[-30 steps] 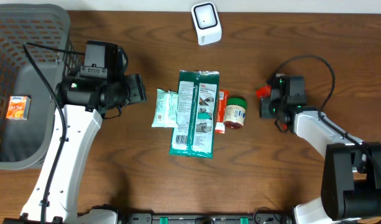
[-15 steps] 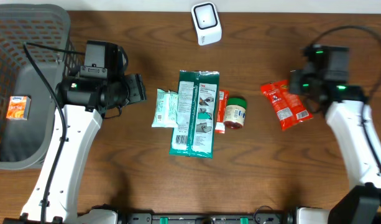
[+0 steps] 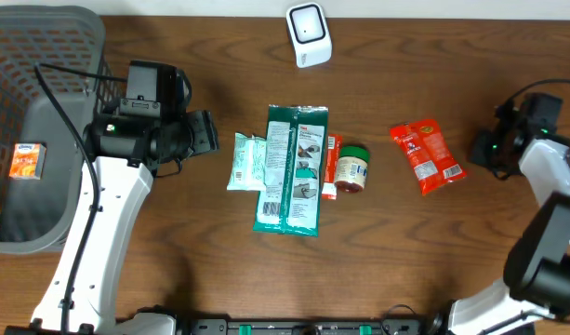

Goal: Scan the item barcode
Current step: 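Lower the red bag beside the jar and release, withdraw right gripper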

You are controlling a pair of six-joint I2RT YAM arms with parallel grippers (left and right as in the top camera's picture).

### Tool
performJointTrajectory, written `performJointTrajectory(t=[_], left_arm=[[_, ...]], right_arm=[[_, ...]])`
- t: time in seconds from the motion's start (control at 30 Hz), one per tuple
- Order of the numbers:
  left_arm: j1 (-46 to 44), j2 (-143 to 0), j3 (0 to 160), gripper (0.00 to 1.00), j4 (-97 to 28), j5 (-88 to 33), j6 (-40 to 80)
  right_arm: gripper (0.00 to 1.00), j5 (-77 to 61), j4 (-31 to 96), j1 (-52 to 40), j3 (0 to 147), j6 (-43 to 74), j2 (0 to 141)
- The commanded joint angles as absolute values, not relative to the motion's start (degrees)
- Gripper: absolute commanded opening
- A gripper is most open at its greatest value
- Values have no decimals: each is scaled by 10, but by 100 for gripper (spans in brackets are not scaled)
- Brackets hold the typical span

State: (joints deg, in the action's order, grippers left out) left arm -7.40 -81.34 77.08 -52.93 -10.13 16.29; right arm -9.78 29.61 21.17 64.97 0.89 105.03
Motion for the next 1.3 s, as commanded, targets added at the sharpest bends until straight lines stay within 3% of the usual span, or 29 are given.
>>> performJointTrajectory(t=[0.0,0.47,0.6,0.87,1.1,1.23,1.27], left_arm=[[-75,-813,767,65,-531,-96,163],[-75,-813,767,65,-531,-96,163],[-75,-813,767,65,-531,-96,163],[-75,-813,767,65,-524,-96,163],[-75,-813,767,65,-526,-96,163],[-71,-811,777,65,-538,-94,150],[-70,-811,788,71,-542,-93,150]], right_arm=[[5,-175,293,200,646,-5,1080],[8,-194,327,80,645,38,1097],[8,-183,348,68,645,90,1097],[11,-219,361,62,645,73,1097],[18,-178,372,67,658,26,1094],[33,-178,424,76,711,26,1082],[40,-178,448,80,737,17,1078]])
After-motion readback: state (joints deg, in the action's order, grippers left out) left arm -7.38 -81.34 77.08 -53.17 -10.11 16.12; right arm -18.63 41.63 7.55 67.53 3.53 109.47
